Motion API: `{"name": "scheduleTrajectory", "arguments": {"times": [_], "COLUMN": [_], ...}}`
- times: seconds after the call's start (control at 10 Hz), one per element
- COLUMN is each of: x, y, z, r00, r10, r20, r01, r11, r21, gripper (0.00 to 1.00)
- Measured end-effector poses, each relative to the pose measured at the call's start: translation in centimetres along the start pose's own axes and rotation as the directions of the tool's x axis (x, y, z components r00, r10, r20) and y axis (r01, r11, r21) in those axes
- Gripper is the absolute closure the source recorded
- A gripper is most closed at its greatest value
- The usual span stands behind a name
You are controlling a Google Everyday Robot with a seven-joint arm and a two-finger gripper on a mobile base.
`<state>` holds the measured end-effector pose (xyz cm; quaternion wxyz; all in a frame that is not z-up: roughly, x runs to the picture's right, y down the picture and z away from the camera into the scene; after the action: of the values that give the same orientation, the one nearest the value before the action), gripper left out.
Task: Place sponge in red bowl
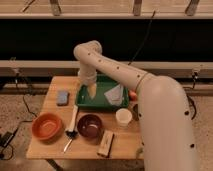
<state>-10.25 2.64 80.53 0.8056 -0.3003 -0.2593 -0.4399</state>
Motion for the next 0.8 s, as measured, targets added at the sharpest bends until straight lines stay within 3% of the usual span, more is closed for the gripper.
{"name": "scheduleTrajectory", "arguments": {"times": [0.8], "x": [0.54], "y": [-0.53], "z": [-0.22], "r00": [1.000], "r10": [-0.020], "r20": [-0.013], "r01": [0.021], "r11": [1.000], "r21": [0.004], "gripper": [0.35]}}
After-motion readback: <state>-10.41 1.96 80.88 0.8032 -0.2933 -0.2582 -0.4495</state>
